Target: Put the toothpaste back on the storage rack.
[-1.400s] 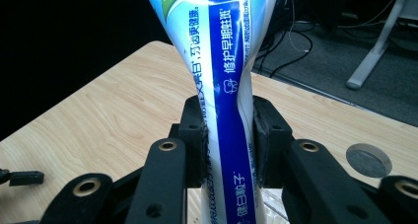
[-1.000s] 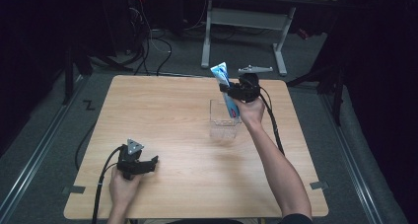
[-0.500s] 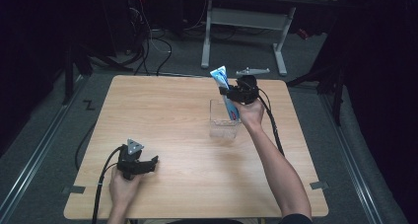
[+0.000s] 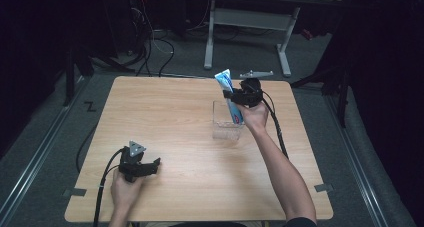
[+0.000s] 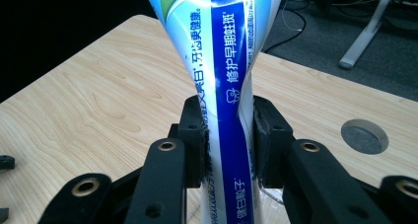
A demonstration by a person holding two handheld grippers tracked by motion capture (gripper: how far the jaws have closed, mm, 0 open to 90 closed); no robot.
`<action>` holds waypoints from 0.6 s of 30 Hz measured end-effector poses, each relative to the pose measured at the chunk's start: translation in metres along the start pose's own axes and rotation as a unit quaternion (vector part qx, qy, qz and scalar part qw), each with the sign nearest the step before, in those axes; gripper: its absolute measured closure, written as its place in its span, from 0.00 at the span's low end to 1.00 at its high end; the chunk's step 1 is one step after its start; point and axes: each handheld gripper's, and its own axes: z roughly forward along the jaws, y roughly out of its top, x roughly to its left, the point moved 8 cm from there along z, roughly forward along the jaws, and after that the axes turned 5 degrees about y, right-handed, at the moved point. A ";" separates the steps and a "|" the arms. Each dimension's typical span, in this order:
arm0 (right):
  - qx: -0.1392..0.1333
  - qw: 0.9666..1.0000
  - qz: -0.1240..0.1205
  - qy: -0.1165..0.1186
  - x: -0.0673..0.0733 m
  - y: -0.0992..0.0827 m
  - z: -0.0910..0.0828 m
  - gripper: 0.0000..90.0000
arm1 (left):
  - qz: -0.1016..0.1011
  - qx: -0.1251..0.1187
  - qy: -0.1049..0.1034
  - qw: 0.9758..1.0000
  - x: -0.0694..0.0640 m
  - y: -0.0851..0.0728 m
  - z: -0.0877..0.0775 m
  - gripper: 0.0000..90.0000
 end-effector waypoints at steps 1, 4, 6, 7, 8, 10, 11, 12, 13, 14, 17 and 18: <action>0.001 1.000 0.000 -0.001 0.000 0.000 0.000 0.78 | 0.000 0.000 0.000 1.000 0.000 0.000 0.000 0.21; 0.003 1.000 0.003 -0.001 -0.002 -0.002 0.001 0.78 | 0.000 0.000 0.000 1.000 0.000 0.000 0.000 0.21; 0.003 1.000 0.003 0.000 -0.002 -0.003 0.001 0.78 | 0.000 0.000 0.000 1.000 0.000 0.000 0.000 0.21; 0.005 1.000 0.003 0.000 -0.003 -0.004 0.001 0.78 | 0.000 0.000 0.000 1.000 0.000 0.000 0.000 0.21; 0.005 1.000 0.003 0.000 -0.003 -0.004 0.001 0.78 | 0.000 0.000 0.000 1.000 0.000 0.000 0.000 0.21; 0.007 1.000 0.006 0.000 -0.003 -0.006 0.002 0.78 | 0.000 0.000 0.000 1.000 0.000 0.000 0.000 0.21; 0.009 1.000 0.006 0.000 -0.003 -0.006 0.002 0.78 | 0.001 0.000 0.000 1.000 0.000 0.000 0.000 0.21; 0.011 1.000 0.005 0.000 -0.003 -0.007 0.003 0.78 | 0.001 0.000 0.000 1.000 0.000 0.000 0.000 0.21; 0.012 1.000 0.006 -0.001 -0.003 -0.007 0.003 0.78 | 0.001 0.000 0.000 1.000 0.000 0.000 0.000 0.21; 0.013 1.000 0.006 -0.001 -0.003 -0.008 0.003 0.78 | 0.001 0.000 0.000 1.000 0.000 0.000 0.000 0.21; 0.013 1.000 0.007 0.000 -0.004 -0.009 0.002 0.78 | 0.001 0.000 0.000 1.000 0.000 0.000 0.000 0.21; 0.013 1.000 0.007 0.000 -0.004 -0.009 0.002 0.78 | 0.001 0.000 0.000 1.000 0.000 0.000 0.000 0.21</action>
